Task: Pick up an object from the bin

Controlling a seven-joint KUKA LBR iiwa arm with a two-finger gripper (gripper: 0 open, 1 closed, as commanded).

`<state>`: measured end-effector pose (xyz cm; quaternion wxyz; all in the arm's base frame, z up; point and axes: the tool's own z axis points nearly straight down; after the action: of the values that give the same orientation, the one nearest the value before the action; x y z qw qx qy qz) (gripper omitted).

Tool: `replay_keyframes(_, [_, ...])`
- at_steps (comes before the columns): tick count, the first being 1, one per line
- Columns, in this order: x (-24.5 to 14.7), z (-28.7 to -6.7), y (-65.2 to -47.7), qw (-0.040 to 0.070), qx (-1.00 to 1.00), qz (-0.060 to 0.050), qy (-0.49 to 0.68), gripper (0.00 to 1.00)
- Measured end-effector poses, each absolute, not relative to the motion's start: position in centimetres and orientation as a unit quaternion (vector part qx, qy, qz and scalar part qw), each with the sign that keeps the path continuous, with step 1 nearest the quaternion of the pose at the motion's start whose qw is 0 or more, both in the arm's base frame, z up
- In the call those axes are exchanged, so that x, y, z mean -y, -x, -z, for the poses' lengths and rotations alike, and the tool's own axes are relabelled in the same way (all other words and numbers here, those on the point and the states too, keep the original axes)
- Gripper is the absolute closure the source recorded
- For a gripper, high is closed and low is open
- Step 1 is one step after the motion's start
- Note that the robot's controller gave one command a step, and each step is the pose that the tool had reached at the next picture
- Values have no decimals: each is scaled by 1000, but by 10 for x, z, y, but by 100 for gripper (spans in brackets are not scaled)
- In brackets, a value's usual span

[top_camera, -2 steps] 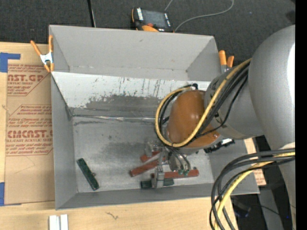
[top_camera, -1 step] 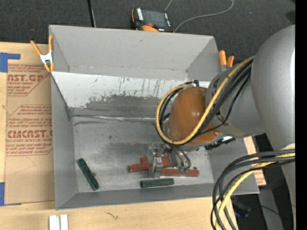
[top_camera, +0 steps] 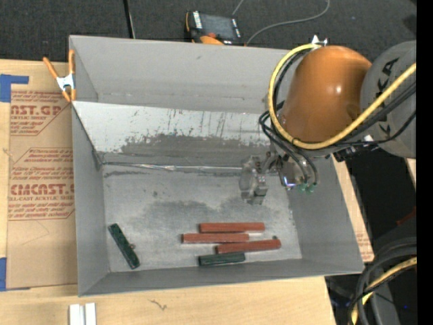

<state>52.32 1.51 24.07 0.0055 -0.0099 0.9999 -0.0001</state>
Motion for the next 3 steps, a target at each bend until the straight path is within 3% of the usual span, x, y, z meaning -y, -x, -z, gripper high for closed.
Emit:
replay_keyframes(1, [-16, -236, -521, 1, -1000, 0, 10, 0])
replay_keyframes(2, [-19, -99, -481, -5, -1000, 0, 15, 0])
replay_keyframes(3, [-43, -69, -501, -1, -999, 0, 45, 0])
